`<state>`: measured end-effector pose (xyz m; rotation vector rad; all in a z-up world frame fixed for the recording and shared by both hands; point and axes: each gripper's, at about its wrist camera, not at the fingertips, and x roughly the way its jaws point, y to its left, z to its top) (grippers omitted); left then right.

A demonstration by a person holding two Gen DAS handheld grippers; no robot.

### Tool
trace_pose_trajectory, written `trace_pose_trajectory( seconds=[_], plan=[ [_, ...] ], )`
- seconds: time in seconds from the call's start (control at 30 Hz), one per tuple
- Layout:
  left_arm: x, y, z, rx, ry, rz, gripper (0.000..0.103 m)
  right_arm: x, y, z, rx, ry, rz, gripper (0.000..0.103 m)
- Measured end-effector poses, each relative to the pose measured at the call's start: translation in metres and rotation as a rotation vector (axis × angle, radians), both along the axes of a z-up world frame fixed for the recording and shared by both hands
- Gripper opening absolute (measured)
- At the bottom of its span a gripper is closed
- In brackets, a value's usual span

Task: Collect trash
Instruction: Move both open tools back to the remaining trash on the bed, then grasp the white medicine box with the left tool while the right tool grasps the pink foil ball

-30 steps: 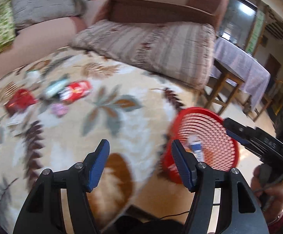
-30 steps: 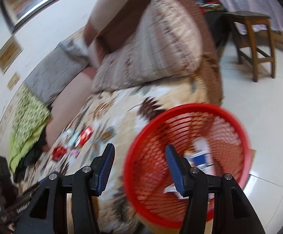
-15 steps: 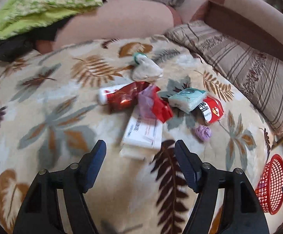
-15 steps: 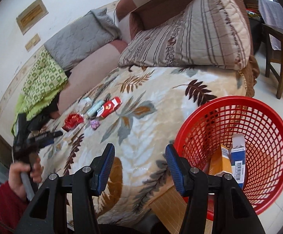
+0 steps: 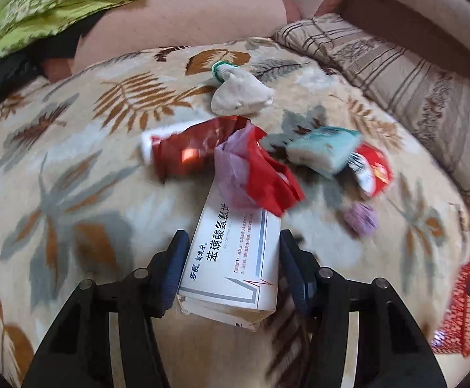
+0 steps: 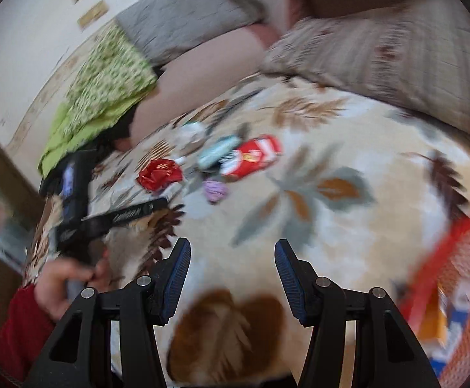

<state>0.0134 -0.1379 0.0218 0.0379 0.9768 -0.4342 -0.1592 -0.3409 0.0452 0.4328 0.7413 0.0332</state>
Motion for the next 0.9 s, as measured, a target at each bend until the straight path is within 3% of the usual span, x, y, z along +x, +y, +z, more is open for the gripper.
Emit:
trace_pose_trajectory(
  seconds=[0.17,0.37,0.43,0.47,0.63,0.9],
  plan=[
    [-0.044,0.029,0.010,-0.101,0.060,-0.027,0.054,0.076,0.019,-0.023,-0.026,0.070,0.073,0.059],
    [-0.066,0.030,0.015,-0.093,-0.090,-0.060,0.052,0.129,0.031,-0.044,-0.136,0.126,0.053,0.054],
    [-0.065,0.026,0.011,-0.077,-0.096,-0.074,0.051,0.135,0.032,-0.051,-0.124,0.134,0.058,0.035],
    [-0.064,0.026,0.008,-0.077,-0.092,-0.077,0.051,0.135,0.035,-0.051,-0.153,0.133,0.049,0.029],
    [-0.059,0.024,-0.005,-0.070,-0.072,-0.085,0.051,0.113,0.043,-0.040,-0.137,0.104,0.024,0.027],
    [-0.049,0.017,-0.017,-0.054,-0.075,-0.075,0.050,0.023,0.052,0.007,-0.201,-0.022,-0.106,0.027]
  ],
)
